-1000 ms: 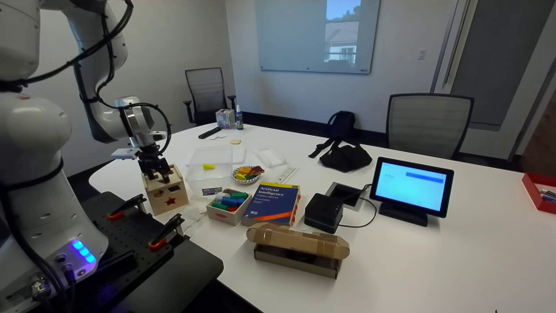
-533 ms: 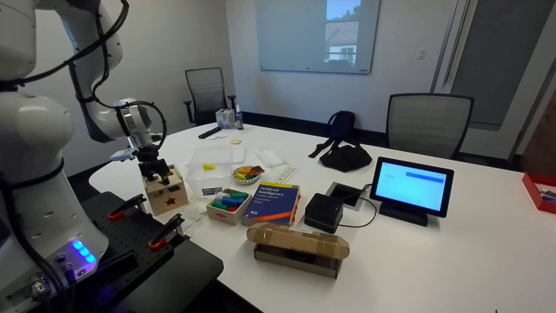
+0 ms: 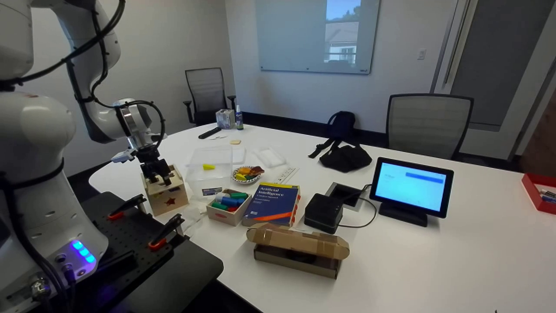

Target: Open the wooden object's lid slightly

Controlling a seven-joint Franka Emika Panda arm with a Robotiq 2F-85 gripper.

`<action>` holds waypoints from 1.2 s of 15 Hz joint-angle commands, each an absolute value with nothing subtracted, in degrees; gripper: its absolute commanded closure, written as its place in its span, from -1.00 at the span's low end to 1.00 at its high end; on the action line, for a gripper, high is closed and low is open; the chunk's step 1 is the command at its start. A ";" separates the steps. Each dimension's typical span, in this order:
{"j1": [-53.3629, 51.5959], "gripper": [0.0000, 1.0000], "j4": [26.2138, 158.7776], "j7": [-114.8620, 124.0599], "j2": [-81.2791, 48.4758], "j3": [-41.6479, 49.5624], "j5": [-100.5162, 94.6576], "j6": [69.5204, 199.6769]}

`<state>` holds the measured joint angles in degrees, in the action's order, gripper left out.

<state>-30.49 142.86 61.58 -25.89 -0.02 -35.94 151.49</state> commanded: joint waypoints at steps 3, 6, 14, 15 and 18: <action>-30.58 -1.00 146.94 66.03 -21.51 0.96 -38.32 151.19; -30.07 -1.00 147.93 66.99 -20.45 0.60 -38.99 151.18; -28.34 -1.00 150.08 66.96 -17.10 -0.71 -39.30 153.28; -27.88 -1.00 150.60 66.47 -16.36 -1.10 -38.83 153.72; -25.97 -1.00 152.25 64.24 -13.24 -3.16 -36.72 154.10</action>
<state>-28.35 148.80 65.63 -18.38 -0.89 -38.06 152.85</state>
